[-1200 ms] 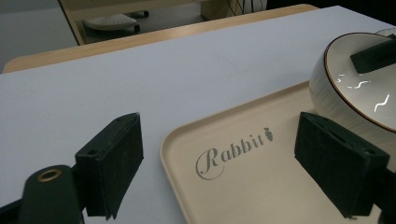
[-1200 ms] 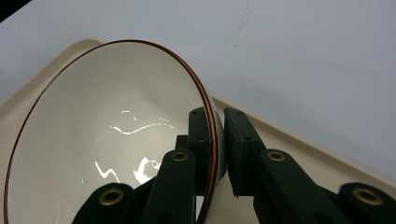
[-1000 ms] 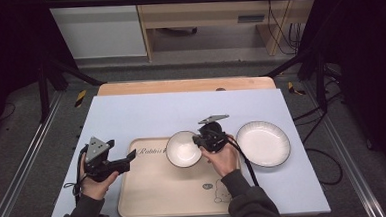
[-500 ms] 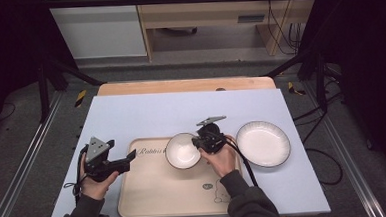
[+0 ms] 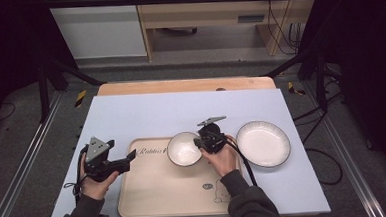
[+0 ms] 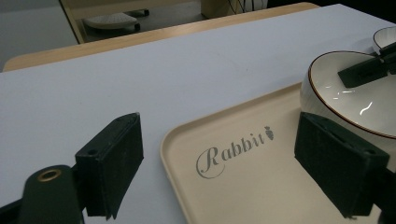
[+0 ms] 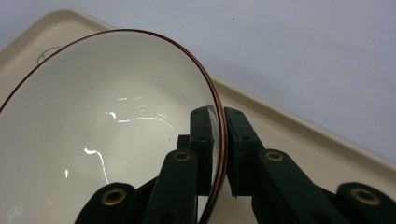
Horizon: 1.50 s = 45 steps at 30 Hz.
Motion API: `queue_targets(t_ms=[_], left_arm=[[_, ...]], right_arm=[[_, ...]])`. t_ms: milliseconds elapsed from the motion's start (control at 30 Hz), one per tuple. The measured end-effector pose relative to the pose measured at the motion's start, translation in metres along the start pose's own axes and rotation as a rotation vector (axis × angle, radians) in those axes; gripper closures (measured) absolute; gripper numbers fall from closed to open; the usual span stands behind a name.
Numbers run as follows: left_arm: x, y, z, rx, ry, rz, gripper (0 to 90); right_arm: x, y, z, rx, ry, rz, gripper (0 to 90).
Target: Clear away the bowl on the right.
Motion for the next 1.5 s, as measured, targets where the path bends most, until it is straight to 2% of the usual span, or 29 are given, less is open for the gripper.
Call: queue_targets(t_ms=[267,300,667,733,833,867,967,1000,1167,1300,1367,1500], left_arm=[[0.0,0.0,0.0,0.001,-0.002,0.0,15.3],[0.0,0.0,0.0,0.002,-0.002,0.0,15.3],[0.0,0.0,0.0,0.001,-0.003,-0.002,15.3],[0.0,0.0,0.0,0.002,-0.004,-0.001,15.3],[0.0,0.0,0.0,0.001,-0.003,0.001,15.2],[0.0,0.0,0.0,-0.001,-0.001,0.001,15.2],[-0.001,0.001,-0.001,-0.003,-0.001,0.003,15.3],[-0.001,0.001,0.0,-0.004,-0.002,0.005,15.3],[-0.001,0.001,-0.001,-0.003,-0.001,0.003,15.2],[-0.001,0.001,-0.001,-0.004,-0.001,0.005,15.2],[-0.001,0.001,-0.001,-0.007,-0.001,0.008,15.1],[-0.001,0.0,-0.002,-0.008,0.0,0.007,15.0]], right_arm=[[0.003,-0.002,0.004,-0.016,-0.015,-0.006,82.4],[0.003,-0.001,0.004,-0.002,-0.015,-0.007,82.4],[0.004,-0.003,0.006,-0.001,-0.004,-0.002,81.8],[0.001,-0.002,0.007,-0.013,-0.017,0.011,74.7],[-0.003,-0.001,0.008,-0.018,-0.025,0.028,70.3],[-0.008,0.0,0.009,-0.049,-0.04,0.055,65.0],[-0.018,0.003,0.008,-0.072,-0.054,0.103,56.8],[-0.02,0.004,0.007,-0.063,-0.053,0.111,55.0],[-0.036,0.006,0.005,-0.073,-0.052,0.16,45.8],[-0.046,0.007,0.002,-0.103,-0.062,0.199,36.2],[-0.051,0.006,0.003,-0.111,-0.064,0.211,34.3],[-0.064,0.004,0.005,-0.097,-0.042,0.256,27.9]])
Point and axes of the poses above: each handheld gripper's, and its own axes: x roughly forward along the jaws, y roughly out of its top, z roughly to its right, the point moved 4 cm from there along x, roughly forward along the jaws, and after that the axes turned 5 degrees about y, right-handed, at the moved point
